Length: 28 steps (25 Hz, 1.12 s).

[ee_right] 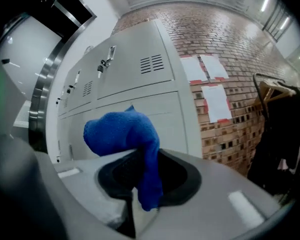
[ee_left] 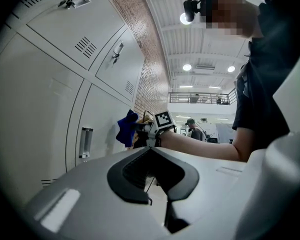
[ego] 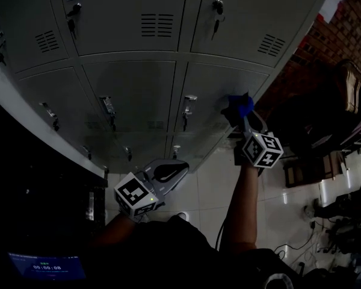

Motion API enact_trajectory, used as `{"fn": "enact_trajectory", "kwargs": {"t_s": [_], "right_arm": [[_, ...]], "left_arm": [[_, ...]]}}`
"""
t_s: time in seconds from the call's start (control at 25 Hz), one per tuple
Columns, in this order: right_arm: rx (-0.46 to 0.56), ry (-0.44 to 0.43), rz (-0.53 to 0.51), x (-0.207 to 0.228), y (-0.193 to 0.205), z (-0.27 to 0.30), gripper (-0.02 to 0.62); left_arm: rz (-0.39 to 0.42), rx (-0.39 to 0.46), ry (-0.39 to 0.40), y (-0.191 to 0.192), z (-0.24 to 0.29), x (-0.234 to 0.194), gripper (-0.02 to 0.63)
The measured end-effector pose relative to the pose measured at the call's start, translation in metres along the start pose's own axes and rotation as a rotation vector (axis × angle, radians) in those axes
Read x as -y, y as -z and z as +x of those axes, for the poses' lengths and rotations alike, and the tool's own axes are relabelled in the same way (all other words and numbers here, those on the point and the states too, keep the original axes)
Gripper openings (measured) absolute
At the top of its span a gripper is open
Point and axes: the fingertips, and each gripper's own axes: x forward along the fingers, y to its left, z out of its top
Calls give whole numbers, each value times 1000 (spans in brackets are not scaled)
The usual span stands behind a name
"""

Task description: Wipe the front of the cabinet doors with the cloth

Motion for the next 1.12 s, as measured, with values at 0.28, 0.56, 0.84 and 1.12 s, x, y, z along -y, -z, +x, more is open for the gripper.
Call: {"fn": "enact_trajectory", "kwargs": {"t_s": [0.28,0.56,0.84,1.12], "right_arm": [[-42,-237,-69,-115,20,33,74],[-105,-311,-113,-161,42,63,74],[-145,-259,-121,-150,59,82,74],[-152,-211,-110,-119,61,80,74]], "left_arm": [[6,26,-38,-5,-17,-7,0],[-8,34,-94,-3,-38,-16,0],[-17,16,-143,5,-49,-26,0],[-16,10,-149,7,-39,-28,0]]}}
